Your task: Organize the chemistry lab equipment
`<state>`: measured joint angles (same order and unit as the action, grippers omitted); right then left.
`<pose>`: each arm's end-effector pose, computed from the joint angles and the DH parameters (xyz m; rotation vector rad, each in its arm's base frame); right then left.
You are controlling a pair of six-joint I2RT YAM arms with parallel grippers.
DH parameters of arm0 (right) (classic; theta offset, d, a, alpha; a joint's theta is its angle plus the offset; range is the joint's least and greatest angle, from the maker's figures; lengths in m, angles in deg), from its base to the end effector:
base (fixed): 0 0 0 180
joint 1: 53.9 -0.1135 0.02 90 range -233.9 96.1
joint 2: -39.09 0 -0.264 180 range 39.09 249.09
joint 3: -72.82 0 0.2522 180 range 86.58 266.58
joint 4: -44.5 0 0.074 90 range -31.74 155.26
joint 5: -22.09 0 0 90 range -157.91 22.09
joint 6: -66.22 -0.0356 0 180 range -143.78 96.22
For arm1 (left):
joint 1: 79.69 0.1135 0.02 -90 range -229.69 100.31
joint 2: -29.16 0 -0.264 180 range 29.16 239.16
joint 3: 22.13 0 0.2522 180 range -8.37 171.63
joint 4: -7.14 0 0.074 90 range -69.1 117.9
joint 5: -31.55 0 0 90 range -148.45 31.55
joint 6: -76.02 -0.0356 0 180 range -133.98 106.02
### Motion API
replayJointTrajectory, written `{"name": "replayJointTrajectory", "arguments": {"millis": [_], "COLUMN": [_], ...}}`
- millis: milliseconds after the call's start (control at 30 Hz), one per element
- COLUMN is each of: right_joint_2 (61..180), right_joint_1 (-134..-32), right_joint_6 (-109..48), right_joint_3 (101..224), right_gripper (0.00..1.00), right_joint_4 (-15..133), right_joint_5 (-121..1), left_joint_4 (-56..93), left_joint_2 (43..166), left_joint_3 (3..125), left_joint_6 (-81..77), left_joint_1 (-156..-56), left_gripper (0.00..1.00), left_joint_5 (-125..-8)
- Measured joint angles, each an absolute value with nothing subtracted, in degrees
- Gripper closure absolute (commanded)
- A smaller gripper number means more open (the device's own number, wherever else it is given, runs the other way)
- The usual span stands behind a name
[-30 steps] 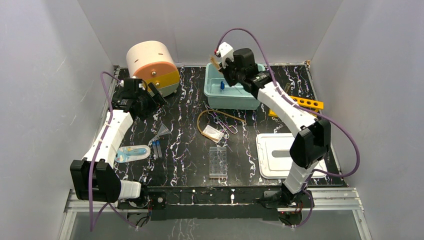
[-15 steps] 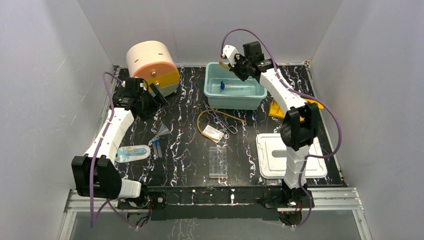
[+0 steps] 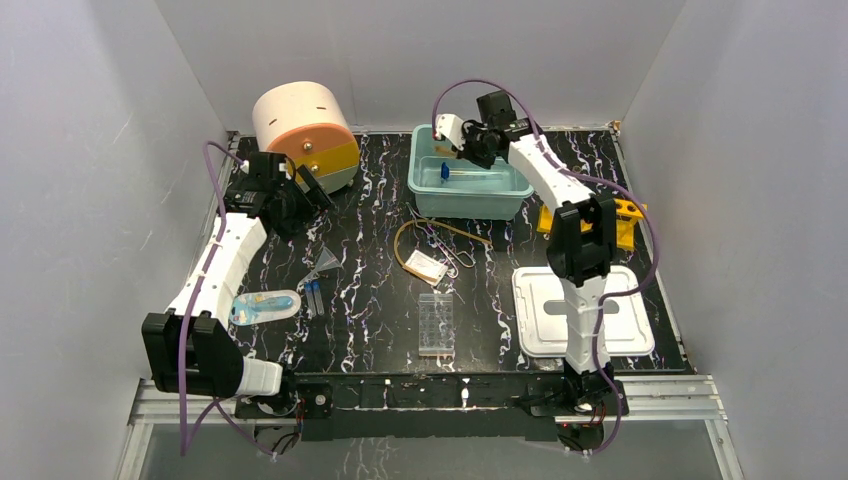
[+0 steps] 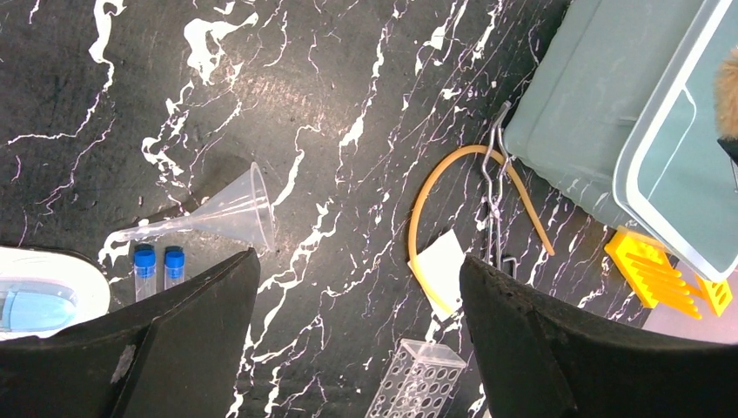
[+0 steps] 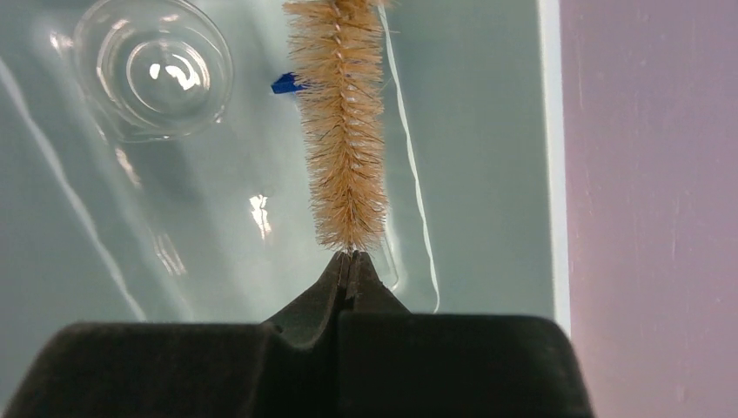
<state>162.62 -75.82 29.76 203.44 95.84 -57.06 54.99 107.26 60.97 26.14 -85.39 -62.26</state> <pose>0.4559 0.1907 0.2887 -1.4962 1.7815 -0.0548 0.2954 -0.0319 0.3193 -0.6671 2.2698 -0.4743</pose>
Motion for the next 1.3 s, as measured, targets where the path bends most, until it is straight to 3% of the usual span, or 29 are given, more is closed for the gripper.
{"name": "replayJointTrajectory", "arguments": {"millis": [500,833,1100,1300], "right_joint_2": [175.7,176.3,175.9,172.3], "right_joint_1": [-76.5,-76.5,-76.6,-76.9], "right_joint_6": [38.6,38.6,34.7,28.3], "right_joint_3": [206.7,207.7,210.5,210.5], "right_gripper": [1.00,0.66,0.57,0.33], "right_joint_4": [88.6,83.6,83.9,85.7], "right_joint_5": [-66.1,-68.3,-69.5,-70.1], "left_joint_4": [55.8,55.8,55.7,55.6], "left_joint_2": [111.0,113.5,114.2,113.6], "left_joint_3": [63.2,64.9,65.6,65.3], "left_joint_6": [26.3,26.1,25.6,25.6], "left_joint_1": [-85.4,-85.4,-85.4,-85.4], "left_gripper": [0.16,0.16,0.16,0.15], "left_joint_5": [-61.8,-61.9,-61.9,-61.9]}}
